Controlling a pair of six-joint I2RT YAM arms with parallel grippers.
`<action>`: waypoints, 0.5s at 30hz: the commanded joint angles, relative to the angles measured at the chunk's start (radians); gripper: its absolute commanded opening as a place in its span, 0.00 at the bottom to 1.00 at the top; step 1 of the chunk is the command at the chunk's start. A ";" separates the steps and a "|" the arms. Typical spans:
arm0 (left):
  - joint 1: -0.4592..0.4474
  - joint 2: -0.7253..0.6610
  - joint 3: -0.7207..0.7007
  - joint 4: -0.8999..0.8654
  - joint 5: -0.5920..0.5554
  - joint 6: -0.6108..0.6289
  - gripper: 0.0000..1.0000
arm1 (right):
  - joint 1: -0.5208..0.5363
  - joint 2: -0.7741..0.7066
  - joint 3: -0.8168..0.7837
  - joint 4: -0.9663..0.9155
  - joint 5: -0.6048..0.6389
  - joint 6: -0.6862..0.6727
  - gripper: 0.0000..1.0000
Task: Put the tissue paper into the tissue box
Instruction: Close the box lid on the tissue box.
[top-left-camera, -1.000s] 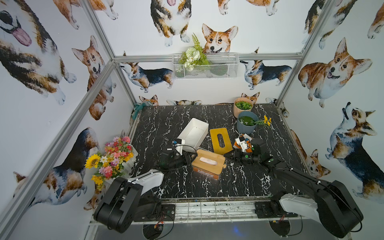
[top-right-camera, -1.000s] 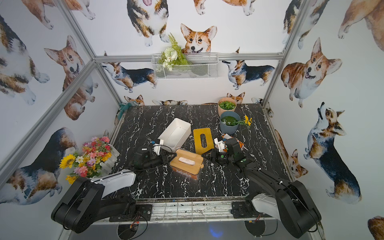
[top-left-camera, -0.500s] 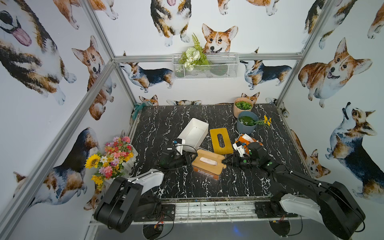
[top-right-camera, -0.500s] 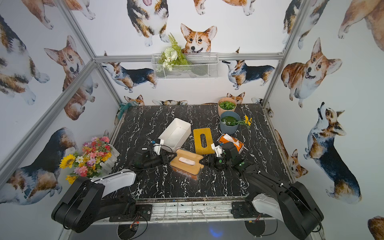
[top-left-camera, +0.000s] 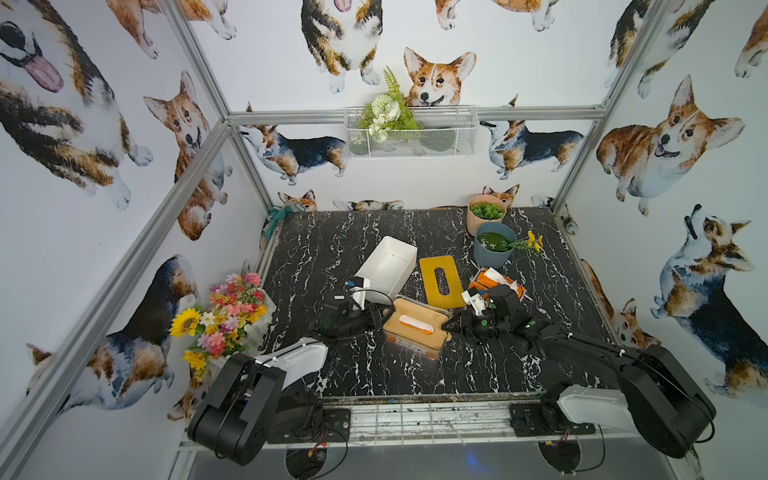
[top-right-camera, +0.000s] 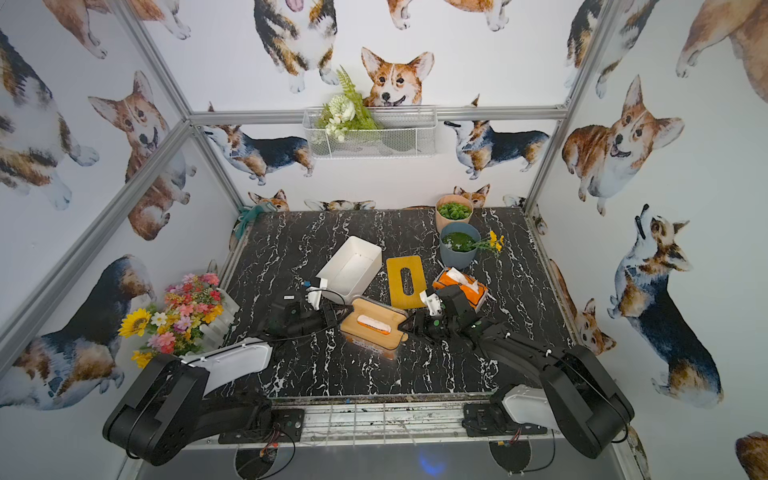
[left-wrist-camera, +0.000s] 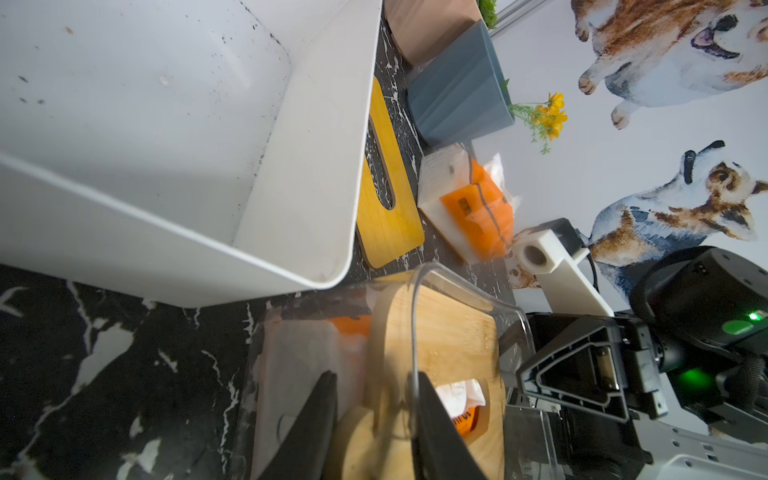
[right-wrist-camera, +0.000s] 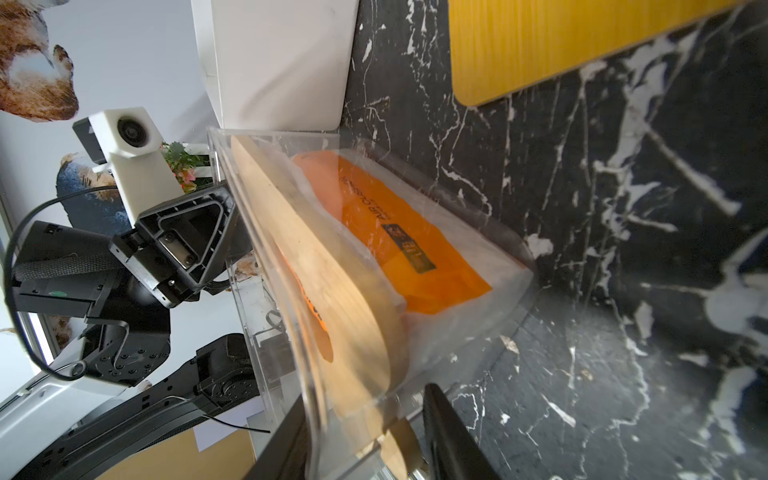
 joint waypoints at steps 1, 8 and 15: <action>-0.002 0.004 -0.002 -0.145 0.019 -0.001 0.33 | 0.004 -0.016 0.011 0.079 -0.003 -0.005 0.46; -0.002 -0.059 0.027 -0.224 0.001 0.027 0.47 | 0.003 -0.095 0.094 -0.094 0.074 -0.094 0.50; 0.000 -0.161 0.055 -0.316 -0.041 0.060 0.63 | 0.002 -0.138 0.191 -0.278 0.160 -0.204 0.53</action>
